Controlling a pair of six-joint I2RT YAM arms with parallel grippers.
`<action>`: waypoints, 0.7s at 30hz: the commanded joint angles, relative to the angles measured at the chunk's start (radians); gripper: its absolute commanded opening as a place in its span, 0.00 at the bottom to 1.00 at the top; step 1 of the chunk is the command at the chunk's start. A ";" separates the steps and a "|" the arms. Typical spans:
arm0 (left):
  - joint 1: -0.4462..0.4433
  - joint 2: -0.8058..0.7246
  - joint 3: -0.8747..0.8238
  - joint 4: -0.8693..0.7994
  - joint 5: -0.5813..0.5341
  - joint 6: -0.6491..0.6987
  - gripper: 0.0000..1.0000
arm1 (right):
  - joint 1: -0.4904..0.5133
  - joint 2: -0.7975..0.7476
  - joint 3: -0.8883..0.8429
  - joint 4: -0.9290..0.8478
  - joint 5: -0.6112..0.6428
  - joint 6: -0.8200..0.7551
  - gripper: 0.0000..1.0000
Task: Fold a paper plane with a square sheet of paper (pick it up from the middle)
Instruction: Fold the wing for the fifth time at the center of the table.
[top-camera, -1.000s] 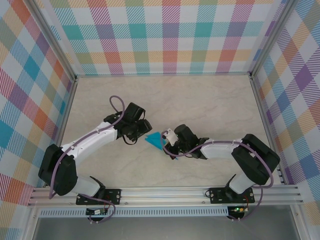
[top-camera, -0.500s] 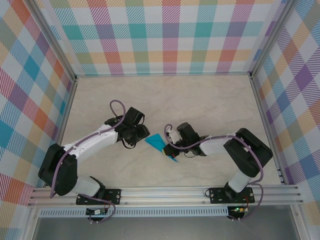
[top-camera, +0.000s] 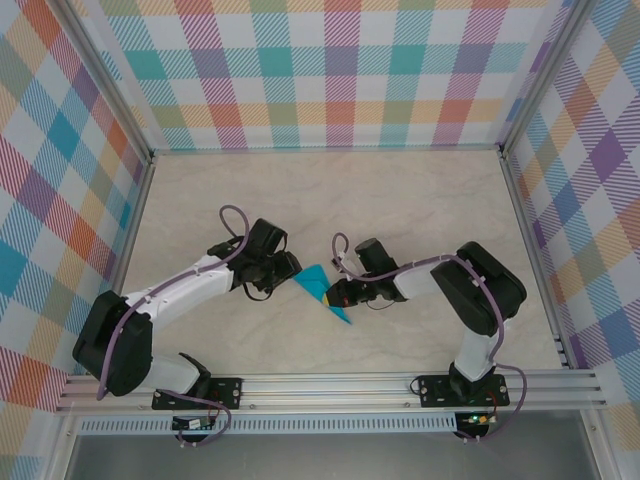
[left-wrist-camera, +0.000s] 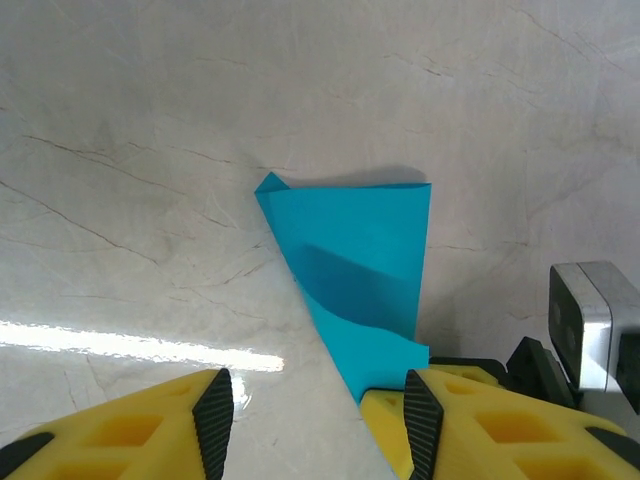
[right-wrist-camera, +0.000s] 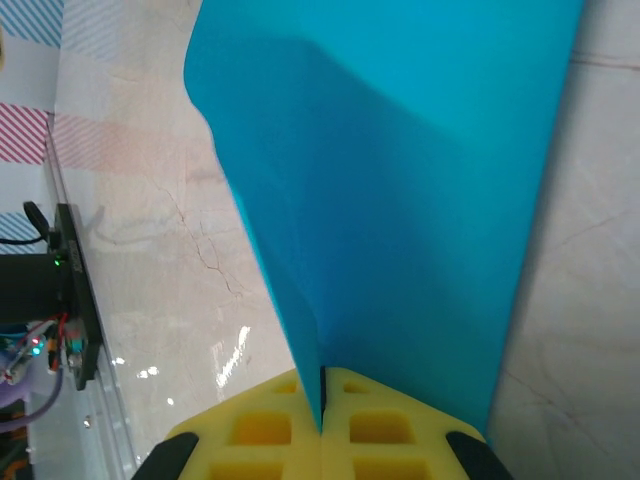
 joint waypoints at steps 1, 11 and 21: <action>0.008 -0.028 -0.023 0.044 0.024 0.001 0.50 | -0.019 0.026 -0.009 0.035 -0.028 0.075 0.00; -0.013 0.009 -0.050 0.136 0.048 -0.025 0.44 | -0.045 0.024 -0.087 0.163 -0.025 0.186 0.00; -0.084 0.173 -0.025 0.351 0.105 -0.051 0.30 | -0.049 0.024 -0.091 0.152 -0.001 0.211 0.00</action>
